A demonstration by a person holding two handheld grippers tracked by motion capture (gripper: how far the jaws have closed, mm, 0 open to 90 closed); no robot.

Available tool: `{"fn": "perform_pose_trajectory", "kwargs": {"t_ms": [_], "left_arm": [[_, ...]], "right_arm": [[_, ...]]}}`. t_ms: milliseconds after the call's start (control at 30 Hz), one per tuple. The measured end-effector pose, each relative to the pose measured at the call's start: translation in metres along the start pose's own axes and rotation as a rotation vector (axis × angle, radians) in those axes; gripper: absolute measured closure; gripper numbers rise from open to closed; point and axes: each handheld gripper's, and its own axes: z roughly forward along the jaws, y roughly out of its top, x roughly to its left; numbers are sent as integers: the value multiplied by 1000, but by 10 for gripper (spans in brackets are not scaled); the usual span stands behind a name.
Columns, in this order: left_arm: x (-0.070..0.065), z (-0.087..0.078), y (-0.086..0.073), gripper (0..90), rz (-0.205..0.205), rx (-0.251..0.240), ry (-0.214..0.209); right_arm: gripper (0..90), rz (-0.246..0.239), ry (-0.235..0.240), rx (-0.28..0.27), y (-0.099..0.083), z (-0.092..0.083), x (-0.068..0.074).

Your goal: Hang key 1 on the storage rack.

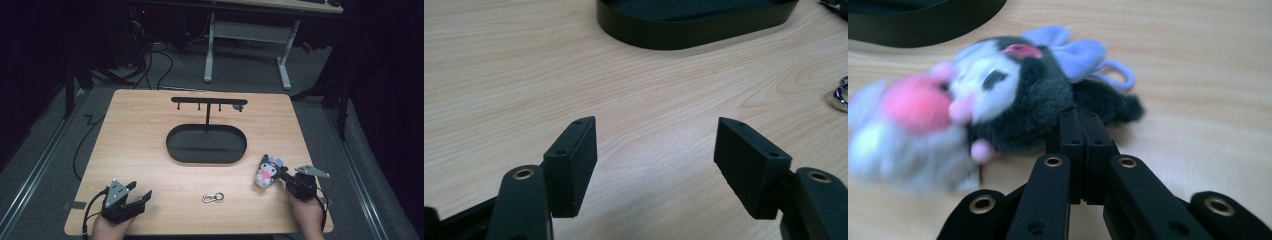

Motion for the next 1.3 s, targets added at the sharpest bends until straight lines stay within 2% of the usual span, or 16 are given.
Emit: {"fn": "perform_pose_trajectory", "kwargs": {"t_ms": [67,267,333,500,700,800,933,1033,1100,1167,1233,1267,1300], "left_arm": [[2,-5,-3,344,-10,1,10],[5,-14,-11,347,-26,3,28],[5,-16,-11,350,-30,-1,31],[4,-14,-8,350,-21,-7,33],[1,-8,2,350,0,-29,31],[-1,-6,6,350,15,-30,33],[1,6,21,350,65,41,56],[3,11,23,346,87,52,58],[5,14,17,338,71,37,51],[7,18,14,336,53,43,31],[8,19,15,313,63,36,26],[8,19,18,304,82,20,25],[10,19,18,297,78,13,21]], "right_arm": [[900,-22,-2,10,6,8,-2],[887,-80,62,-7,17,25,-8],[887,-111,57,10,21,31,-10],[875,-108,48,3,20,28,-9],[783,-87,29,-22,9,9,-4],[714,-64,48,-43,3,0,-2],[667,-43,28,-71,-3,-13,-1],[656,-32,3,-66,-9,-20,2],[616,-20,5,-67,-11,-21,3],[534,-3,22,-68,-15,-23,4],[513,2,26,-69,-16,-24,5],[474,-2,13,-67,-19,-26,6],[463,-1,6,-66,-20,-28,6]]}}
